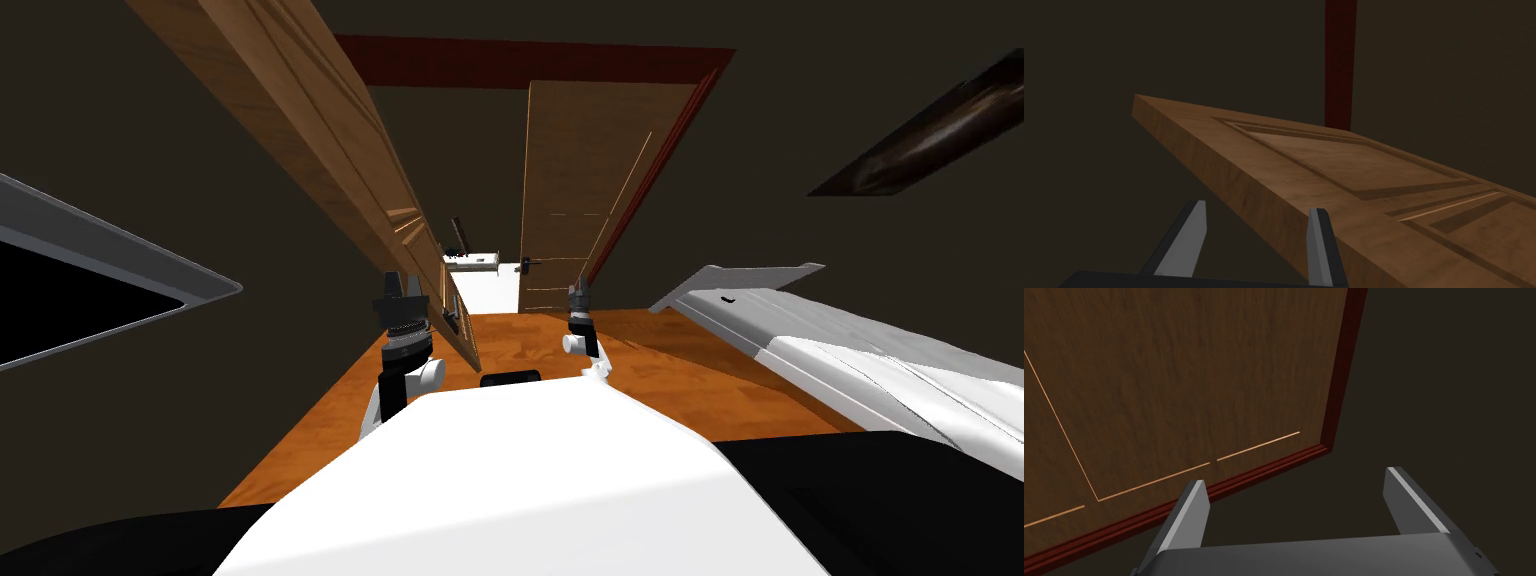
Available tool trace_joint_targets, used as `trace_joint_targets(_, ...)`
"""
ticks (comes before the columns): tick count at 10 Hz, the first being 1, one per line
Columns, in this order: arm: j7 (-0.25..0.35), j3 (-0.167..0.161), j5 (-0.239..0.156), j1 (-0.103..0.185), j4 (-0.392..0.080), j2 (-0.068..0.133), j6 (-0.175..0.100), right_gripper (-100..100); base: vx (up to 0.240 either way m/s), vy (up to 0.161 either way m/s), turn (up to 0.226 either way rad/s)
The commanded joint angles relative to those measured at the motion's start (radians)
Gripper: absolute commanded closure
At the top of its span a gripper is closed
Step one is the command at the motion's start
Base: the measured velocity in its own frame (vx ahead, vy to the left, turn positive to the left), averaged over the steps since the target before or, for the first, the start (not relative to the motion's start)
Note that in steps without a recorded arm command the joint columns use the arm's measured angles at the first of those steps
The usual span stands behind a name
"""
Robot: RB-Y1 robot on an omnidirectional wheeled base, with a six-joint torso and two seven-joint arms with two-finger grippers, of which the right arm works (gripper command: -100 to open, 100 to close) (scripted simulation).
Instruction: Pull the door open
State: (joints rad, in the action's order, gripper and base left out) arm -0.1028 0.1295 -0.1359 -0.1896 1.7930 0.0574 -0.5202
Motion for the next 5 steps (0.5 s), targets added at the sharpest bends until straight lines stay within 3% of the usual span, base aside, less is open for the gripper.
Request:
trace_joint_targets(1, -0.008, 0.007, -0.006, 0.020, -0.043, 0.002, -0.005, -100, 0.045, -0.029, 0.067)
trace_joint_targets(2, -0.020, 0.020, -0.018, 0.048, -0.078, 0.009, -0.007, -100, 0.043, -0.030, 0.145)
trace_joint_targets(3, -0.020, 0.020, -0.018, 0.048, -0.091, 0.009, -0.007, -100, 0.042, -0.033, 0.072)
trace_joint_targets(4, -0.033, 0.033, -0.031, 0.077, -0.132, 0.015, -0.009, -100, 0.049, -0.035, 0.131)
trace_joint_targets(5, -0.033, 0.033, -0.031, 0.077, -0.142, 0.015, -0.009, -100, 0.041, -0.033, 0.065)
